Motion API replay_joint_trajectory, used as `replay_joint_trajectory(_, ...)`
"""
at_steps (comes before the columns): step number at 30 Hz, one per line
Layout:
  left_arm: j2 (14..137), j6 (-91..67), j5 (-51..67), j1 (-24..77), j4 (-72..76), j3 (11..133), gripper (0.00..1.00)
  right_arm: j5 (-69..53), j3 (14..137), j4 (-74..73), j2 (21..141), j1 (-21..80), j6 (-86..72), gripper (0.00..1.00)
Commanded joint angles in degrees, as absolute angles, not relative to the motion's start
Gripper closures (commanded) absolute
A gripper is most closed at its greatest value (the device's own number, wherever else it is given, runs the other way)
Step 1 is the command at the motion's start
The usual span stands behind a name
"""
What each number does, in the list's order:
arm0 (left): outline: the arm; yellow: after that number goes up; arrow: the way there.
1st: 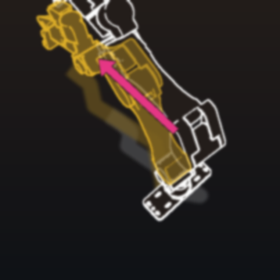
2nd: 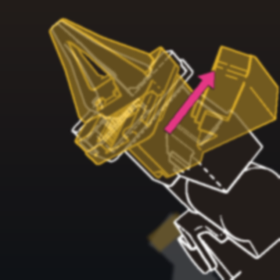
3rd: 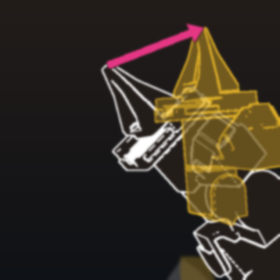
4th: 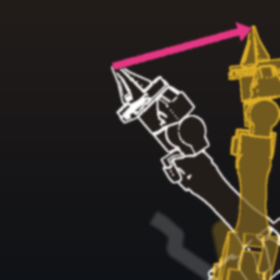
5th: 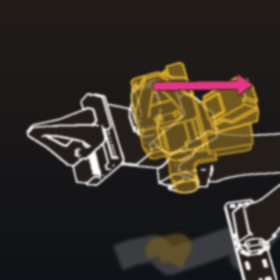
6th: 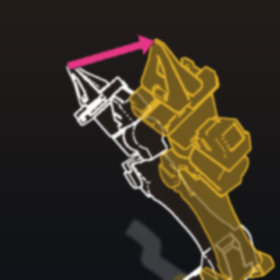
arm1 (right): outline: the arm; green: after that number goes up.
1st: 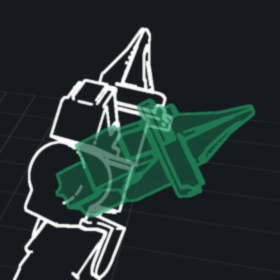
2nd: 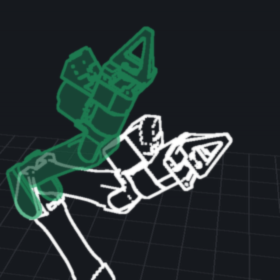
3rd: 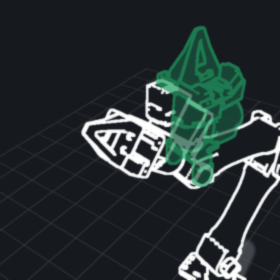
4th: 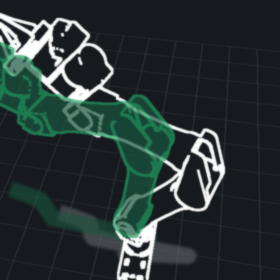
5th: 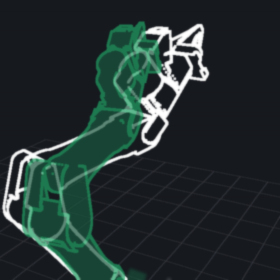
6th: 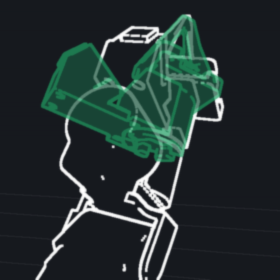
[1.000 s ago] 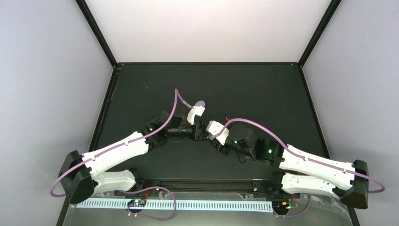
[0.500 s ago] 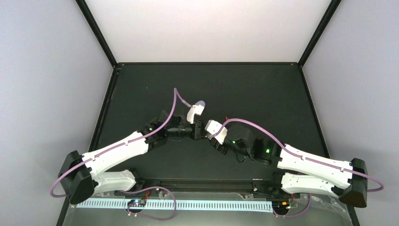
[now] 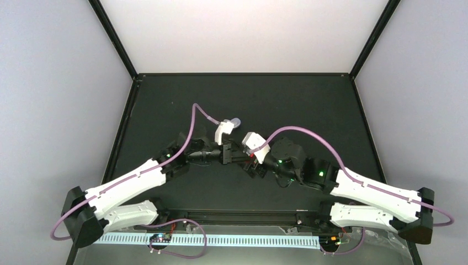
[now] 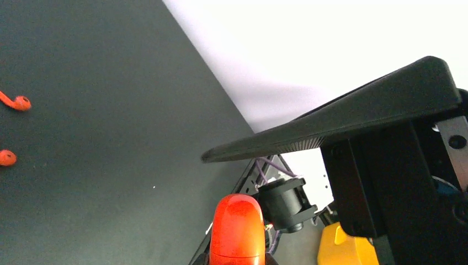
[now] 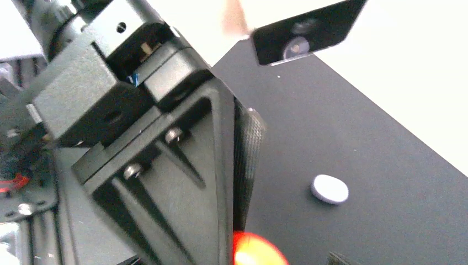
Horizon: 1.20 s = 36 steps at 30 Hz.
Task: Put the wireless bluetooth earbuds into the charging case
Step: Pick up the charging case at the center of the board.
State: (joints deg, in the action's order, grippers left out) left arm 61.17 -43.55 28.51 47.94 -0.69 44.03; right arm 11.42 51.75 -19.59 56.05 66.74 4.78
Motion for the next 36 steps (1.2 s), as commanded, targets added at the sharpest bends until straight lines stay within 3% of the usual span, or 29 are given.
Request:
replay_joint_trajectory(1,55.7,-42.9,27.4,45.9,2.3,42.9,0.96,6.3,55.1,-21.4,51.2,66.4,-1.6,0.16)
replay_joint_trajectory(5,47.4,-37.4,26.1,44.0,3.9,40.2,0.94,3.2,58.4,-22.5,46.7,65.8,-5.2,0.15)
replay_joint_trajectory(8,41.0,-31.6,27.6,44.0,8.5,37.0,0.85,0.6,60.0,-22.1,44.3,65.5,-8.4,0.15)
replay_joint_trajectory(16,30.0,-19.7,31.5,44.0,14.6,31.6,0.98,-8.9,62.2,-19.3,45.0,65.5,-14.5,0.17)
replay_joint_trajectory(28,32.6,-18.1,44.0,44.0,19.9,34.7,0.98,-13.6,67.6,-22.2,52.2,65.5,-11.7,0.20)
replay_joint_trajectory(36,32.3,-15.8,44.6,44.0,25.4,35.0,0.98,-14.4,71.8,-24.5,55.1,65.5,-9.1,0.18)
